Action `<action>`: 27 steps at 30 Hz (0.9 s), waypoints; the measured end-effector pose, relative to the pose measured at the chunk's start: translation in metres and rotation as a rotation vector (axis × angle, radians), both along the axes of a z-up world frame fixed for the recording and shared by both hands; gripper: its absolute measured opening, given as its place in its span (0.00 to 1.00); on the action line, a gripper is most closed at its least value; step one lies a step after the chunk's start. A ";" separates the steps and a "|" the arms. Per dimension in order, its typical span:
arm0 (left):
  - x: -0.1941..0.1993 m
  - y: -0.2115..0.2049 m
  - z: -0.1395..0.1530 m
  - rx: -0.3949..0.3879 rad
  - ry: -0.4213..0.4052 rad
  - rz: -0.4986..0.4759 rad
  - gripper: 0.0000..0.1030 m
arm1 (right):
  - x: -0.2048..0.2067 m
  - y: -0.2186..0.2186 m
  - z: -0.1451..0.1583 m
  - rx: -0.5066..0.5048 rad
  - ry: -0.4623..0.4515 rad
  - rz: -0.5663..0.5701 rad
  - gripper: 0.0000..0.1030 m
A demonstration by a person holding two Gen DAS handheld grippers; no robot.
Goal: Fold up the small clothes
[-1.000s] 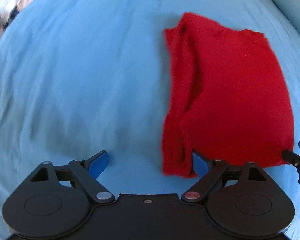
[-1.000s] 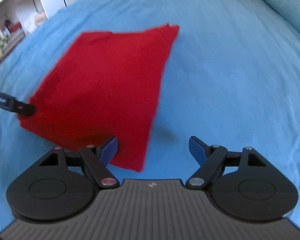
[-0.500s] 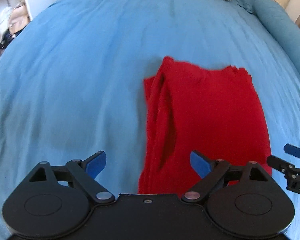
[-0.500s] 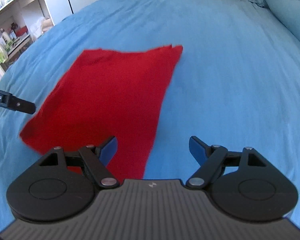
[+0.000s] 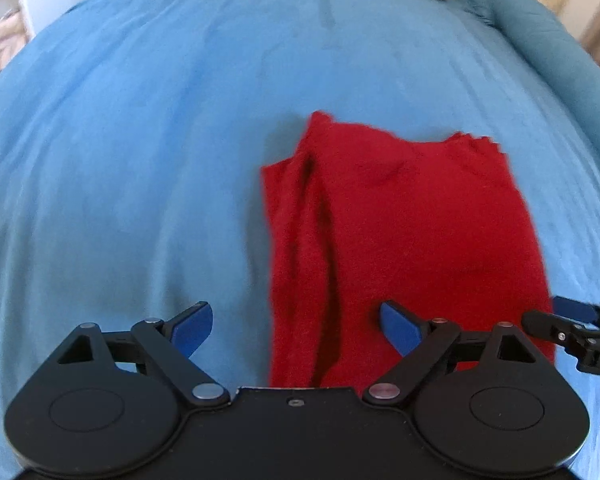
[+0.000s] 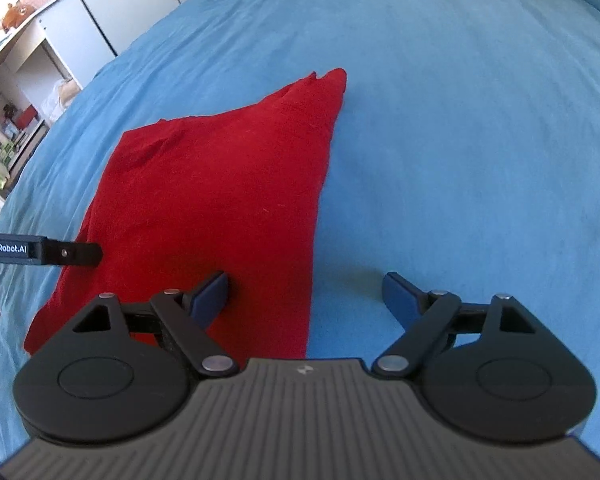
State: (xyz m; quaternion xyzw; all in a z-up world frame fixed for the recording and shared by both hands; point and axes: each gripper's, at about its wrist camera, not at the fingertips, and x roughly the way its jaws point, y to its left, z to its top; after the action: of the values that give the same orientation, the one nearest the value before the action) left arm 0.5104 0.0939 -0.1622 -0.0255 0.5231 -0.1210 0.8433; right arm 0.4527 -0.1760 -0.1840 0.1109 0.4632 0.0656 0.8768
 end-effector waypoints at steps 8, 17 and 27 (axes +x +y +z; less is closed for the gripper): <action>0.023 0.001 -0.016 -0.153 0.085 -0.044 0.75 | 0.016 -0.010 0.009 0.093 0.038 0.067 0.80; 0.029 0.009 -0.020 -0.231 0.150 -0.024 0.61 | 0.037 -0.017 -0.014 0.313 0.129 0.027 0.76; 0.017 -0.022 0.012 -0.103 0.068 -0.075 0.26 | 0.030 0.005 0.010 0.208 0.032 0.083 0.38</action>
State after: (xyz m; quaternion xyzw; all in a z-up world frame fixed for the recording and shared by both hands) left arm 0.5277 0.0716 -0.1500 -0.0531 0.5451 -0.1784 0.8175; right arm 0.4827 -0.1707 -0.1737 0.1830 0.4720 0.1480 0.8496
